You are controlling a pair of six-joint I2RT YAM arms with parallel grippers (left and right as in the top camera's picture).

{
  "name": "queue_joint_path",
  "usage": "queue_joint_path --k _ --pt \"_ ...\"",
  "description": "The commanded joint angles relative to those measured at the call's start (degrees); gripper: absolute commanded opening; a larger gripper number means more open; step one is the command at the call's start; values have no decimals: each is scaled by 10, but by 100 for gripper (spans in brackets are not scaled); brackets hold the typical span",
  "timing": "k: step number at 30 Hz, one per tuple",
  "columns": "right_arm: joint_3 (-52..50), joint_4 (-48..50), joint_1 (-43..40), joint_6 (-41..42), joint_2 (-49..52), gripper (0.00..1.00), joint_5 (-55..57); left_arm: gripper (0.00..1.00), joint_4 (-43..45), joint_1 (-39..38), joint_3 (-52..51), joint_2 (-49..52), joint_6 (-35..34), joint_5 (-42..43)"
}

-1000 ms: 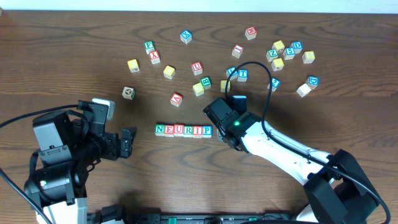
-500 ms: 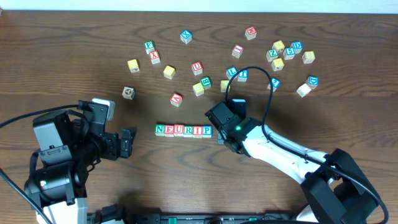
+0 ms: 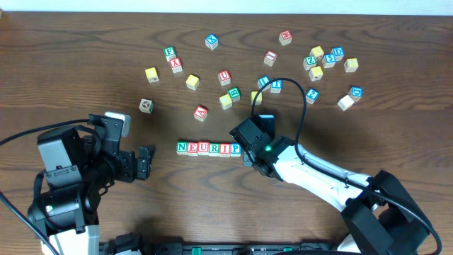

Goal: Spell out NEURIPS
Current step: 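Push the S block left against the P block with the right gripper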

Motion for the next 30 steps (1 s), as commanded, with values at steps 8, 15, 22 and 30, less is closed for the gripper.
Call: queue_joint_path --k 8,15,22,30 --pt "-3 8 6 9 -7 1 -2 97 2 3 11 0 10 7" --pt "-3 21 6 6 -7 1 -18 98 2 3 11 0 10 7" --pt "-3 21 6 5 -7 1 -18 98 2 3 11 0 10 7" --pt "-3 24 6 -5 -7 1 -21 98 2 3 11 0 10 7"
